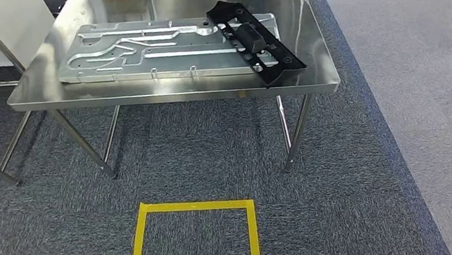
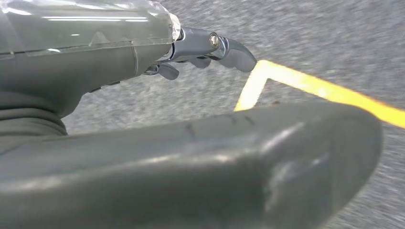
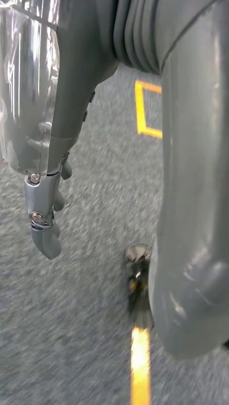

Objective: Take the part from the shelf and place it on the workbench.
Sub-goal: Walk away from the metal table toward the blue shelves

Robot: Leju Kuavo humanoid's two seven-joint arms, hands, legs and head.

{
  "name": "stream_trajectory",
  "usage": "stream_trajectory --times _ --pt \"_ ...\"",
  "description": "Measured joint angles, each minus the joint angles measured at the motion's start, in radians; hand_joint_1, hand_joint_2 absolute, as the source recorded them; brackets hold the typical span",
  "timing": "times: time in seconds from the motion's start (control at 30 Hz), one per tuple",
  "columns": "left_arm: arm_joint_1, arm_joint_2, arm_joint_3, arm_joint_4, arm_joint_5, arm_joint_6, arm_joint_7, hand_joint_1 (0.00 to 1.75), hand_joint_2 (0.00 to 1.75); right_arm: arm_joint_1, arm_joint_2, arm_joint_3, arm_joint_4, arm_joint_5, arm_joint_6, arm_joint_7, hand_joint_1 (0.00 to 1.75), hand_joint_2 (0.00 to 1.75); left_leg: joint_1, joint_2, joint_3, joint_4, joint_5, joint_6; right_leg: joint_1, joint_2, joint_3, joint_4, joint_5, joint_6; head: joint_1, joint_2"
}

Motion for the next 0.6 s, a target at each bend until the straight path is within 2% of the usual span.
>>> stream_trajectory --times 0.03,0.07,0.1,0.17,0.2,0.23,0.3,0.37,0.43,0.5,0.57,0.6 --pt "0.001 0.000 -0.006 0.000 -0.002 -0.010 0.019 0.00 0.00 -0.002 0.000 0.000 0.000 0.003 -0.001 0.019 0.00 0.00 0.000 -0.010 -0.001 0.001 0.003 0.010 -0.002 -0.005 0.001 0.000 -0.001 0.006 0.000 0.000" --pt "0.003 0.001 -0.014 0.000 -0.003 -0.022 0.041 0.00 0.00 -0.003 0.000 0.000 0.000 0.007 -0.003 0.039 0.00 0.00 0.000 -0.019 -0.002 -0.001 0.006 0.017 -0.004 0.002 0.000 0.006 -0.009 0.012 0.000 0.000" --pt "0.003 0.002 -0.022 0.000 -0.005 -0.032 0.059 0.00 0.00 -0.004 0.000 0.000 0.000 0.009 -0.005 0.054 0.00 0.00 0.000 -0.028 -0.003 -0.003 0.011 0.025 -0.007 0.018 -0.009 0.028 -0.029 0.016 0.000 0.000" --pt "0.003 0.002 -0.039 0.000 -0.010 -0.048 0.085 0.00 0.00 -0.003 0.000 -0.001 0.000 0.013 -0.010 0.070 0.00 0.00 -0.002 -0.044 -0.009 -0.004 0.018 0.036 -0.008 0.059 -0.053 0.131 -0.097 0.018 0.000 0.000" --pt "0.002 0.003 -0.047 0.000 -0.014 -0.051 0.090 0.00 0.00 -0.002 0.000 -0.001 0.000 0.017 -0.012 0.071 0.00 0.00 -0.004 -0.054 -0.014 -0.003 0.021 0.040 -0.007 0.070 -0.085 0.202 -0.134 0.017 0.000 0.000" --pt "0.003 0.003 -0.056 0.000 -0.019 -0.053 0.089 0.00 0.00 -0.001 0.000 -0.002 0.000 0.022 -0.013 0.066 0.00 0.00 -0.007 -0.064 -0.017 -0.002 0.023 0.042 -0.007 0.076 -0.113 0.262 -0.156 0.015 0.000 0.000" --pt "0.004 0.003 -0.070 0.000 -0.029 -0.050 0.081 0.00 0.00 -0.001 0.001 -0.002 0.000 0.035 -0.011 0.050 0.00 0.00 -0.012 -0.084 -0.021 0.000 0.025 0.044 -0.006 0.080 -0.133 0.308 -0.156 0.009 0.000 0.000" --pt "0.005 0.003 -0.075 0.000 -0.032 -0.047 0.076 0.00 0.00 -0.001 0.001 -0.002 0.000 0.041 -0.009 0.041 0.00 0.00 -0.014 -0.092 -0.022 0.001 0.025 0.044 -0.005 0.081 -0.128 0.298 -0.141 0.006 0.000 0.000" --pt "0.005 0.003 -0.075 0.000 -0.033 -0.047 0.075 0.00 0.00 -0.001 0.001 -0.002 0.000 0.041 -0.008 0.041 0.00 0.00 -0.014 -0.093 -0.022 0.001 0.025 0.044 -0.005 0.081 -0.126 0.295 -0.139 0.005 0.000 0.000" --pt "0.004 0.003 -0.080 0.000 -0.038 -0.045 0.070 0.00 0.00 -0.001 0.002 -0.002 0.001 0.044 -0.006 0.030 0.00 0.00 -0.016 -0.106 -0.020 0.002 0.026 0.043 -0.002 0.092 -0.083 0.209 -0.091 -0.003 0.000 0.000" --pt "0.001 -0.001 -0.104 -0.001 -0.060 -0.041 0.064 0.00 0.00 -0.001 0.004 -0.002 0.001 0.042 -0.007 0.011 0.00 0.00 -0.017 -0.142 -0.026 0.003 0.031 0.031 0.003 0.122 -0.016 0.068 -0.034 -0.018 0.000 0.000" --pt "0.001 -0.002 -0.115 -0.001 -0.069 -0.039 0.063 0.00 0.00 -0.001 0.005 -0.002 0.001 0.039 -0.009 0.005 0.00 0.00 -0.018 -0.157 -0.030 0.002 0.034 0.022 0.002 0.129 0.001 0.028 -0.024 -0.024 0.000 0.000"
